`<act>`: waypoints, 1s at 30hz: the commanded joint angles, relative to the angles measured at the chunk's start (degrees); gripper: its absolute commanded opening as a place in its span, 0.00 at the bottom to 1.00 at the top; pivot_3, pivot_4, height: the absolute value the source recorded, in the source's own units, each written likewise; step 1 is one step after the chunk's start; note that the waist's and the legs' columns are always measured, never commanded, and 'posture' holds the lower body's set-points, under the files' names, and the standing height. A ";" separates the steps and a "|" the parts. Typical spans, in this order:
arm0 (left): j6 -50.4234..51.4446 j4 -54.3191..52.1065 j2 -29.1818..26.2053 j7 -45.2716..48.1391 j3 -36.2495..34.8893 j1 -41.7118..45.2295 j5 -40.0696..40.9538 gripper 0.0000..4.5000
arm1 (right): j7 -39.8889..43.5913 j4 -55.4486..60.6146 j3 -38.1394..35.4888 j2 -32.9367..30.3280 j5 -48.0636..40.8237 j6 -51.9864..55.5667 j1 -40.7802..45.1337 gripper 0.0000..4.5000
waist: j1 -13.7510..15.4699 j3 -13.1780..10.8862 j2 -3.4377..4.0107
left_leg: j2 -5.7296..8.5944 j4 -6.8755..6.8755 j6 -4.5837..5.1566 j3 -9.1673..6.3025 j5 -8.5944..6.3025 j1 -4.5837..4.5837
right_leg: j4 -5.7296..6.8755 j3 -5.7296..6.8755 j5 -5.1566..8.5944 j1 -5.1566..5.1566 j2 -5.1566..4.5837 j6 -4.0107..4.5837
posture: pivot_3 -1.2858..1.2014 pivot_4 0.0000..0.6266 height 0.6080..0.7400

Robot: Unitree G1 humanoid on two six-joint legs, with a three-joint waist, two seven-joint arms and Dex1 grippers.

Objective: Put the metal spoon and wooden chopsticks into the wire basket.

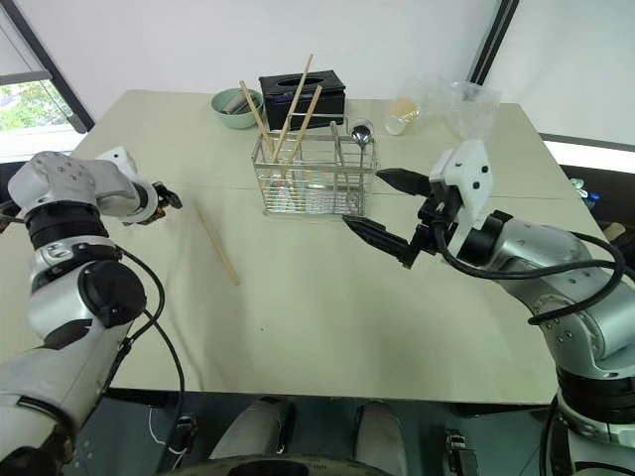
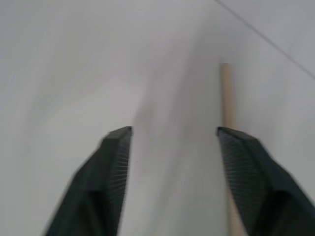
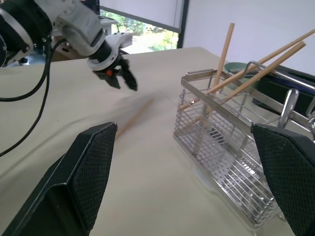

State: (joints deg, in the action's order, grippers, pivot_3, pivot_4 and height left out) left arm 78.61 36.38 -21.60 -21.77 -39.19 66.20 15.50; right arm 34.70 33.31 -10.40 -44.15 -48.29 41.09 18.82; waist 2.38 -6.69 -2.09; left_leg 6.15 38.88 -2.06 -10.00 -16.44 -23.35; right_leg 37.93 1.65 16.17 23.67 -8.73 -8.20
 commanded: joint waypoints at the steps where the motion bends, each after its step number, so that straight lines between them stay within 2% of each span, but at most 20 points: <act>1: -1.12 -1.56 1.25 -0.77 -0.96 1.84 0.19 0.65 | -0.10 0.88 -0.98 0.22 0.02 -0.66 0.88 1.00 | -0.09 0.00 0.00 | 0.00 0.00 0.00 0.02 0.00 0.00 | -0.01 0.00 0.00 -0.02 -0.01 0.00 | 0.52 0.24 0.27; 7: -7.62 5.41 3.51 -1.27 0.54 1.44 -0.77 0.65 | -1.16 1.94 -2.01 0.17 -0.38 -0.14 -0.18 1.00 | -0.14 0.00 0.00 | -0.02 -0.01 0.00 0.03 0.00 0.01 | 0.02 -0.01 0.00 0.01 0.00 -0.01 | 0.52 0.24 0.27; 20: -18.70 20.28 1.76 2.12 7.51 1.72 -2.67 0.65 | -5.76 4.73 -3.58 1.37 -1.57 0.57 -2.91 1.00 | -0.10 0.02 0.01 | -0.01 -0.01 0.00 0.05 0.00 0.06 | 0.05 -0.01 0.00 -0.02 -0.01 -0.01 | 0.52 0.24 0.27; 23: -20.83 22.67 1.71 2.98 8.65 1.85 -2.67 0.46 | -6.26 4.61 -3.82 1.64 -1.72 0.44 -2.98 1.00 | -0.11 0.03 0.05 | -0.02 -0.01 -0.03 0.05 -0.02 0.16 | 0.07 -0.01 0.00 -0.10 0.00 -0.02 | 0.52 0.24 0.27; 27: -22.30 24.32 1.35 3.15 9.25 2.58 -2.09 0.03 | -6.42 4.54 -3.94 1.72 -1.75 0.21 -3.31 1.00 | 0.14 0.04 0.05 | -0.02 0.00 0.00 0.02 0.00 0.18 | 0.08 0.00 0.00 -0.10 0.01 -0.02 | 0.52 0.24 0.27; 30: -22.81 25.04 0.84 2.88 9.23 3.11 -1.73 0.01 | -6.73 4.55 -3.94 2.00 -1.91 -0.04 -3.50 1.00 | 0.09 0.04 0.04 | 0.01 0.02 0.01 0.00 0.01 0.19 | 0.06 0.01 -0.01 -0.10 0.00 -0.02 | 0.52 0.24 0.27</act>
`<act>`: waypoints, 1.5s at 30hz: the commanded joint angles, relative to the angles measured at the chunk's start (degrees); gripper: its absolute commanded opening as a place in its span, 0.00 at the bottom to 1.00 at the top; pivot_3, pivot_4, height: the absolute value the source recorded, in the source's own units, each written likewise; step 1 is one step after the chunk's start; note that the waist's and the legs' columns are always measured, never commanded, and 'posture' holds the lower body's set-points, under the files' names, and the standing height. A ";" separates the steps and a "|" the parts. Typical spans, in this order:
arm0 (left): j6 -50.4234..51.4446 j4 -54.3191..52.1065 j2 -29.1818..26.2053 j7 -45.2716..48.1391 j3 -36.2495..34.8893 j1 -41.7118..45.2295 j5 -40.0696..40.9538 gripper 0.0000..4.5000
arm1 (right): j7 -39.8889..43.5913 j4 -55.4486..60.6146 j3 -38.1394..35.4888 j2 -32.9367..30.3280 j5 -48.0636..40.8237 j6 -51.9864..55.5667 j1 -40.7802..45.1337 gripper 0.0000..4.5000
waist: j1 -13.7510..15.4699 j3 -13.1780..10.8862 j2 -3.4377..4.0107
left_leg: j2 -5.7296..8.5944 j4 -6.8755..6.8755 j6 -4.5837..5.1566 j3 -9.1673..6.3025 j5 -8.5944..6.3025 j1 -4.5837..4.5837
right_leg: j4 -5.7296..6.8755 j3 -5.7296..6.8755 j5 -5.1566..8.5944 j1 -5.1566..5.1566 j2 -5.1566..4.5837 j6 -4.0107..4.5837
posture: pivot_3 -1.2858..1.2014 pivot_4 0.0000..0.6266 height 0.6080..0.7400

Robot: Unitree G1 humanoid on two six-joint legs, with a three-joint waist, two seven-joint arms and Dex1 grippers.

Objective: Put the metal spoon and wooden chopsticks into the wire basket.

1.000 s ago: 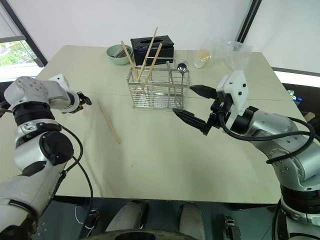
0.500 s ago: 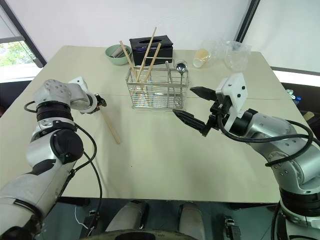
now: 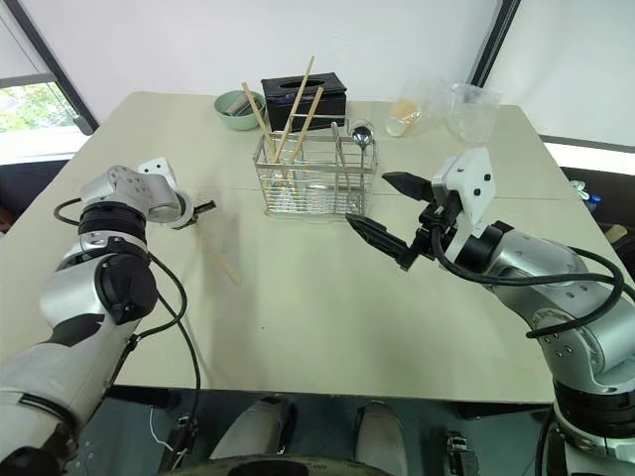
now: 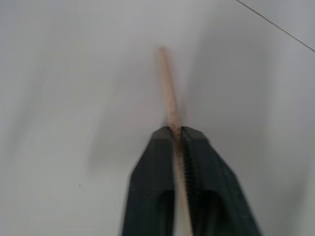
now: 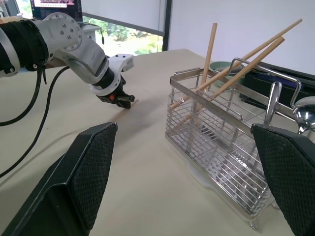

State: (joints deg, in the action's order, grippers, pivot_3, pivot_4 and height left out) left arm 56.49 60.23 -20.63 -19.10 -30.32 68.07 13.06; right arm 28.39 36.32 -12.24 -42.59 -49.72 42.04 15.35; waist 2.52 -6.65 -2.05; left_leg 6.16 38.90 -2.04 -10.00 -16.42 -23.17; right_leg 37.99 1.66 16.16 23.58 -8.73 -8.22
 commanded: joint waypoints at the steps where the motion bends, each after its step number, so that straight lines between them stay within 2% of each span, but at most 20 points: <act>1: -0.82 1.29 -0.24 0.01 0.25 1.33 0.84 0.01 | -0.45 1.57 -2.11 0.49 -0.52 -1.05 -0.12 1.00 | -0.11 0.00 0.00 | 0.01 0.00 0.00 0.00 0.00 -0.01 | 0.00 0.00 0.00 -0.01 -0.01 0.00 | 0.52 0.24 0.27; 6: -1.29 0.26 -1.24 0.54 -0.03 1.62 1.48 0.01 | -0.31 1.13 -2.08 0.71 -0.48 -1.20 -0.12 1.00 | -0.22 0.00 0.00 | -0.01 -0.02 0.01 0.01 0.00 -0.05 | 0.01 -0.01 0.00 0.00 0.00 0.00 | 0.52 0.24 0.27; 10: -7.86 -4.08 -2.84 3.37 -2.64 2.20 4.58 0.01 | -0.01 0.88 -1.84 0.49 -0.31 -1.05 -0.11 1.00 | -0.27 -0.03 -0.04 | -0.01 -0.01 0.01 0.00 0.00 -0.14 | 0.01 -0.01 -0.01 0.08 0.01 -0.01 | 0.52 0.24 0.27; 12: -11.52 -6.03 -3.38 6.12 -3.56 2.57 6.31 0.01 | 0.07 0.91 -2.03 0.30 -0.49 -0.85 -0.13 1.00 | -0.32 -0.03 -0.04 | -0.02 -0.01 0.00 0.00 0.01 -0.20 | 0.00 -0.01 -0.01 0.14 0.01 0.00 | 0.52 0.24 0.27; 17: -24.71 -13.74 -5.74 20.14 -11.17 7.01 18.01 0.01 | -0.90 1.50 -2.78 0.12 -1.92 0.35 -0.24 1.00 | -0.35 -0.05 -0.07 | -0.03 -0.01 -0.01 0.03 0.01 -0.35 | -0.01 -0.02 -0.02 0.30 -0.02 0.03 | 0.52 0.24 0.27; 21: -29.35 -11.87 -6.30 24.83 -12.91 12.19 22.56 0.01 | -2.04 2.51 -3.01 0.66 -2.57 0.77 -1.33 1.00 | -0.20 -0.04 -0.05 | 0.00 -0.01 0.00 0.05 0.00 -0.33 | -0.10 -0.01 -0.03 0.19 -0.06 0.04 | 0.52 0.24 0.27; 29: -31.08 -10.26 -1.80 32.29 -5.20 16.02 21.29 0.01 | -5.19 4.85 -3.50 1.24 -3.20 1.11 -3.04 1.00 | -0.21 -0.04 -0.07 | 0.01 0.08 0.06 -0.06 0.00 -0.20 | -0.07 0.02 -0.02 0.02 0.03 0.03 | 0.52 0.24 0.27; 37: -37.98 -13.78 4.80 38.17 5.67 12.02 15.32 0.01 | -7.61 6.12 -5.87 0.77 -4.61 1.00 -4.68 1.00 | -0.70 -0.06 -0.02 | -0.01 0.02 0.06 0.01 0.00 -0.22 | -0.06 -0.01 -0.02 0.10 0.02 0.03 | 0.52 0.24 0.27; 45: -43.69 -21.45 7.33 44.21 15.72 5.81 8.83 0.01 | -9.20 6.49 -7.21 0.58 -5.51 0.89 -5.58 1.00 | -0.34 -0.07 -0.01 | -0.01 0.03 0.07 0.04 0.00 -0.23 | -0.11 -0.03 -0.03 0.07 0.01 0.04 | 0.52 0.24 0.27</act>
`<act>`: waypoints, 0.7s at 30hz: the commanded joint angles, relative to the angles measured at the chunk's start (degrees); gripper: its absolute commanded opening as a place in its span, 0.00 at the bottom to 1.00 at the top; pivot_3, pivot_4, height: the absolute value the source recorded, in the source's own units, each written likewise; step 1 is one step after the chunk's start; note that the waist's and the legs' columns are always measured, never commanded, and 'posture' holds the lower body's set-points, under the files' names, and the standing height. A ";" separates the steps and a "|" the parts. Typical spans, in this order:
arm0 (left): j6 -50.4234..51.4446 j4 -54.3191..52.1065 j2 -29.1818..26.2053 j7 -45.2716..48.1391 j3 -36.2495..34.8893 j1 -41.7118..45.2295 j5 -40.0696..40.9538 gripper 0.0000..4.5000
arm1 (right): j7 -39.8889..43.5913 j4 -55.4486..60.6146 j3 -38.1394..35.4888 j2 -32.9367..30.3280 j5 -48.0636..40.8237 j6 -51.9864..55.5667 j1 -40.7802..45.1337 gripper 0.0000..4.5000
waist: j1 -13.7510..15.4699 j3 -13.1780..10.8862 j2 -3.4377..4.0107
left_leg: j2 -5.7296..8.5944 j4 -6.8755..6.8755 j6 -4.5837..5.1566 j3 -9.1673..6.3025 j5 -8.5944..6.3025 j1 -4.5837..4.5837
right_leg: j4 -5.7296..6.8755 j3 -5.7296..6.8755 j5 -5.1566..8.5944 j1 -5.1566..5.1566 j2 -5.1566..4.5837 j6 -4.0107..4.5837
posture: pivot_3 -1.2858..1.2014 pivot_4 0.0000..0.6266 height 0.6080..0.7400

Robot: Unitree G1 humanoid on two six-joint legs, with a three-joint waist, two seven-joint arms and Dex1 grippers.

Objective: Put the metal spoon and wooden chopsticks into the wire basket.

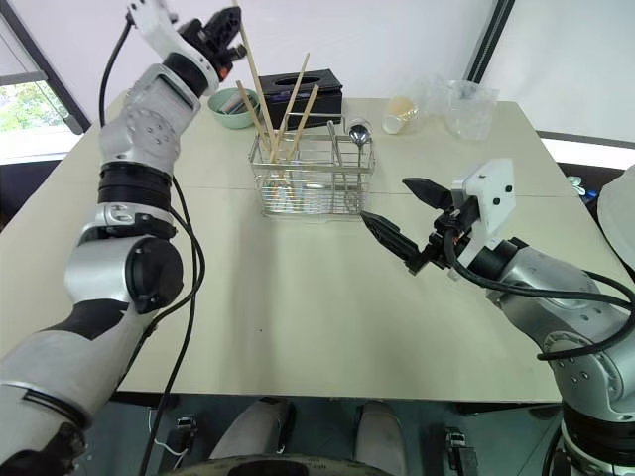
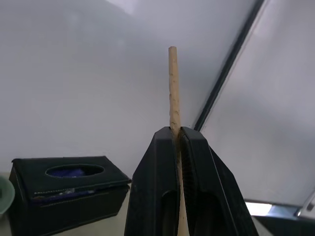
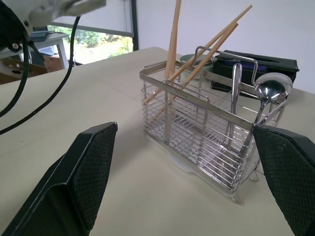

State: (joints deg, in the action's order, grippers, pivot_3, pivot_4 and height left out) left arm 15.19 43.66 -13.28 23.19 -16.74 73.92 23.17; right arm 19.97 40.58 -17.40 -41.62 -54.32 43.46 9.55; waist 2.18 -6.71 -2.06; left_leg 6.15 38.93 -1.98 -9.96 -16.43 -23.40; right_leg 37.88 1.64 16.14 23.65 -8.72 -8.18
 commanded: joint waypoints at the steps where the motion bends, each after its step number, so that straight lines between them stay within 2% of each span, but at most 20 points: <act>1: -2.41 -5.57 0.13 2.16 2.56 -0.63 -1.36 0.01 | -1.12 2.21 -2.03 -0.34 -1.04 -0.48 0.35 1.00 | -0.01 0.00 0.00 | 0.00 0.00 0.00 0.00 0.00 0.00 | 0.00 0.00 0.00 0.00 0.00 0.00 | 0.52 0.24 0.27; 5: -1.24 -7.60 1.18 1.73 2.47 -2.83 -0.37 0.01 | -1.90 2.26 -1.95 -0.26 -1.55 -0.51 0.39 1.00 | 0.00 0.00 0.01 | 0.00 0.00 0.01 -0.01 0.00 0.03 | 0.01 0.00 0.00 -0.02 0.01 0.00 | 0.52 0.24 0.27; 9: -0.25 -10.19 1.67 1.45 2.44 -4.67 0.21 0.33 | -2.25 1.95 -1.71 -0.33 -1.82 -0.55 0.61 1.00 | -0.02 0.00 0.01 | -0.01 0.01 0.02 -0.02 0.00 0.04 | 0.01 0.01 0.00 -0.03 0.02 0.00 | 0.52 0.24 0.27; 15: 1.23 -13.63 1.70 1.03 2.54 -6.31 0.70 0.99 | -2.00 0.63 -1.17 -0.41 -1.48 -0.69 1.74 1.00 | -0.01 0.00 0.01 | 0.00 0.00 0.02 -0.02 0.00 0.02 | 0.00 0.01 0.00 -0.04 0.02 0.00 | 0.52 0.24 0.27; 18: 2.86 -16.94 0.82 1.60 3.37 -7.82 0.28 0.99 | -1.19 -0.25 -0.54 -0.49 -0.68 -0.99 2.53 1.00 | -0.02 0.00 0.02 | 0.00 0.00 0.02 -0.02 0.00 0.04 | -0.01 0.01 0.00 -0.06 0.02 0.00 | 0.52 0.24 0.27; 21: 3.75 -21.35 -3.48 5.18 5.42 -9.83 -1.45 0.99 | 0.99 -1.52 -0.06 -1.50 1.18 -1.63 3.21 1.00 | -0.21 -0.02 0.05 | -0.01 0.01 0.02 -0.02 0.00 0.05 | 0.01 0.01 0.00 -0.05 0.05 0.00 | 0.52 0.24 0.27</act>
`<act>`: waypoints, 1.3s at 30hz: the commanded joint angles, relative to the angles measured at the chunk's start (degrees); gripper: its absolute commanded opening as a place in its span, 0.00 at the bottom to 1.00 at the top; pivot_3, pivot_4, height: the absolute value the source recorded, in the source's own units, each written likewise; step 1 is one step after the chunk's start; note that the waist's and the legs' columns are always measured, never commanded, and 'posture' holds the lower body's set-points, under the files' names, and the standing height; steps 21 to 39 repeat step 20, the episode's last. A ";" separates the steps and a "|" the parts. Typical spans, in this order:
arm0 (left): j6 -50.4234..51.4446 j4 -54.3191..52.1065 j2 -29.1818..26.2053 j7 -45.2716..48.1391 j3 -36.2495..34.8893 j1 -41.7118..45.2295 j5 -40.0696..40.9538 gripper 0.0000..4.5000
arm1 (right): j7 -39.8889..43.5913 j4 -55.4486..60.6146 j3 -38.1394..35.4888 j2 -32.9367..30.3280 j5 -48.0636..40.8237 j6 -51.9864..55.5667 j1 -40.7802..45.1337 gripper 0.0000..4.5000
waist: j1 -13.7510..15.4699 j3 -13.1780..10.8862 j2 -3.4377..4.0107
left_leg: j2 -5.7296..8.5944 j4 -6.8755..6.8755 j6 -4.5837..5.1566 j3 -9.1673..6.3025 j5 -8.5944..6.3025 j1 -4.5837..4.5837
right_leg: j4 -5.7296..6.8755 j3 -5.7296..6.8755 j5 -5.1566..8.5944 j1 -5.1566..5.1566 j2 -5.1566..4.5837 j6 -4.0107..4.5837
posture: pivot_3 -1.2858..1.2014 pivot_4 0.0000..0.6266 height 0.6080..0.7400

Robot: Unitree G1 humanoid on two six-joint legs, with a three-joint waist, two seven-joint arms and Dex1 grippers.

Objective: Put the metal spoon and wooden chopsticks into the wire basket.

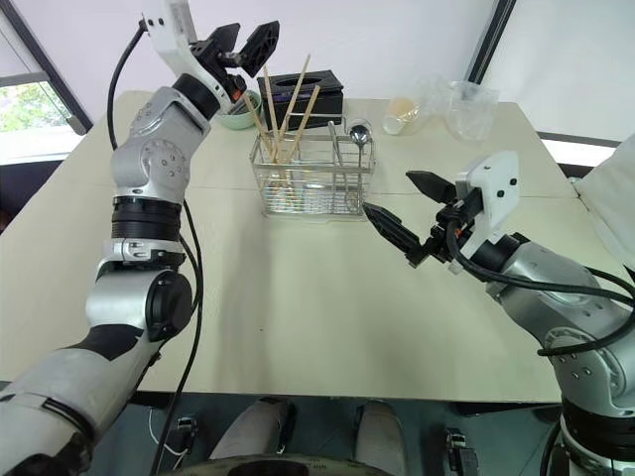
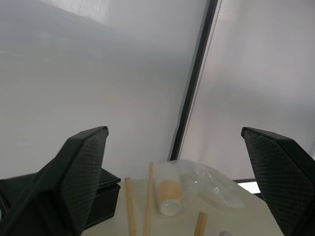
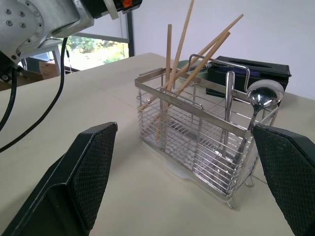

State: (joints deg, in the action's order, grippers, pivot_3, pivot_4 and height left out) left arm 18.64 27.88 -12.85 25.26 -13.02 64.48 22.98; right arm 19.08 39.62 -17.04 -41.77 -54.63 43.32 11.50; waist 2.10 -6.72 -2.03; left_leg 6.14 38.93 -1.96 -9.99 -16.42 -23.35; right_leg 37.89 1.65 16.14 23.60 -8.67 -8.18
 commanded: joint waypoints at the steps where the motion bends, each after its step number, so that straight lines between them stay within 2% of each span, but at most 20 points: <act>1: 1.38 -7.16 -6.36 5.37 2.40 -1.17 -1.29 0.99 | 2.80 -1.42 -0.65 -1.83 1.94 -1.66 1.59 1.00 | -0.28 -0.04 0.06 | -0.01 0.00 0.00 0.01 0.00 0.01 | 0.00 0.00 0.00 0.02 0.01 0.00 | 0.52 0.24 0.27; 2: 2.57 -8.60 -8.80 7.51 2.84 -1.91 -1.13 0.99 | 3.81 -2.40 -0.89 -2.35 2.45 -1.91 1.87 1.00 | -0.49 -0.05 0.08 | -0.01 0.00 0.00 0.01 0.00 0.00 | 0.03 0.00 0.00 0.04 0.01 0.00 | 0.52 0.24 0.27; 5: 6.00 -13.53 -21.03 18.24 4.34 -5.46 -1.07 0.99 | 9.36 -7.85 -1.66 -5.86 5.87 -3.74 2.85 1.00 | -1.53 -0.08 0.16 | -0.02 -0.04 0.00 0.01 0.00 0.00 | 0.05 -0.01 0.01 0.07 0.02 0.02 | 0.52 0.24 0.27; 8: 4.49 -16.61 -32.49 28.18 4.97 -11.04 -1.97 0.99 | 15.40 -14.18 -1.10 -9.61 10.31 -6.71 3.68 1.00 | -1.94 -0.08 0.24 | -0.02 -0.07 0.00 0.05 -0.01 0.04 | 0.04 -0.02 0.01 0.05 -0.01 0.02 | 0.52 0.24 0.27; 10: 3.67 -17.64 -38.21 32.35 4.11 -14.49 -1.94 0.99 | 19.25 -18.84 -0.39 -11.45 12.66 -8.59 4.81 1.00 | -1.80 -0.11 0.28 | -0.02 -0.08 0.02 0.04 -0.02 0.06 | -0.01 -0.02 0.02 0.04 -0.02 0.04 | 0.52 0.24 0.27; 13: 3.15 -19.41 -43.47 35.07 2.62 -18.68 -1.93 0.99 | 23.99 -24.91 1.58 -12.92 16.63 -11.76 7.04 1.00 | -1.27 -0.17 0.37 | -0.02 -0.07 0.03 0.03 -0.02 0.05 | -0.02 -0.02 0.02 0.04 -0.03 0.05 | 0.52 0.24 0.27; 20: 4.75 -28.25 -45.31 35.63 -1.82 -28.02 1.26 0.99 | 29.12 -31.10 5.90 -10.79 20.72 -14.24 13.14 1.00 | -1.41 -0.26 0.52 | -0.02 -0.03 0.02 -0.04 -0.02 0.06 | -0.06 0.00 0.06 0.02 -0.05 0.12 | 0.52 0.24 0.27; 39: 4.75 -28.25 -45.31 35.63 -1.82 -28.02 1.26 0.99 | 29.12 -31.10 5.90 -10.79 20.72 -14.24 13.14 1.00 | -1.41 -0.26 0.52 | -0.02 -0.03 0.02 -0.04 -0.02 0.06 | -0.06 0.00 0.06 0.02 -0.05 0.12 | 0.52 0.24 0.27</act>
